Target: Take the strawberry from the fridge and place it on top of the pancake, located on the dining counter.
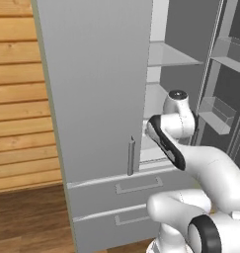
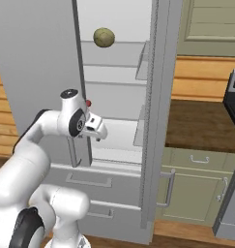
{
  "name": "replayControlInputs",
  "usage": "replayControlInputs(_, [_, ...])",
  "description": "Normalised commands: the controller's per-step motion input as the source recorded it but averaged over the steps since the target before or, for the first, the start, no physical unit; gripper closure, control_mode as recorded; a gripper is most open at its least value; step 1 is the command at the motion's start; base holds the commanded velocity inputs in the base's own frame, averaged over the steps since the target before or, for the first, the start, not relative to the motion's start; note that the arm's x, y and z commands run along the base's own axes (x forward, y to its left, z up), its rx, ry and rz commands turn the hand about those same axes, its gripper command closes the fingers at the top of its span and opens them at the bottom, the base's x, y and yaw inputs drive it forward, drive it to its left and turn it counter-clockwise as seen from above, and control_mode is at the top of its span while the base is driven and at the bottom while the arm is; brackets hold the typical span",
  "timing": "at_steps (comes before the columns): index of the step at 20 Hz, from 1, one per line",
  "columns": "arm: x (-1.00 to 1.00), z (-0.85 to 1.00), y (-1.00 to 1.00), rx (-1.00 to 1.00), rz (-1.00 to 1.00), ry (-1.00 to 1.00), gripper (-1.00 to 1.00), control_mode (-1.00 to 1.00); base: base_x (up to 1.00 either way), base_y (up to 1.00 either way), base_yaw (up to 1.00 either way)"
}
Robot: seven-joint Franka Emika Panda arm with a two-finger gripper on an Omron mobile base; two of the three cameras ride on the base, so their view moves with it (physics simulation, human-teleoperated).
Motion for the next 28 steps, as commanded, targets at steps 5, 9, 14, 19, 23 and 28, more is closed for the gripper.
replayControlInputs(5, [0.1,-0.03,0.65,0.04,-0.28,-0.28,-1.0,-1.0,0.0,0.0,0.0])
replayControlInputs(9, [0.27,0.0,0.53,0.0,0.03,-0.01,-1.0,-1.0,0.0,0.0,0.0])
replayControlInputs(14, [0.41,0.0,0.26,0.0,0.32,0.0,-1.0,-1.0,0.0,0.0,0.0])
replayControlInputs(19, [0.3,0.0,0.11,0.0,0.12,0.03,-1.0,-1.0,0.0,0.0,0.0])
replayControlInputs(23, [0.19,-0.08,0.32,0.0,0.0,0.01,-1.0,-1.0,0.0,0.0,0.0])
replayControlInputs(28, [0.14,-0.12,0.2,0.0,-0.01,0.0,-1.0,-1.0,0.0,0.0,0.0])
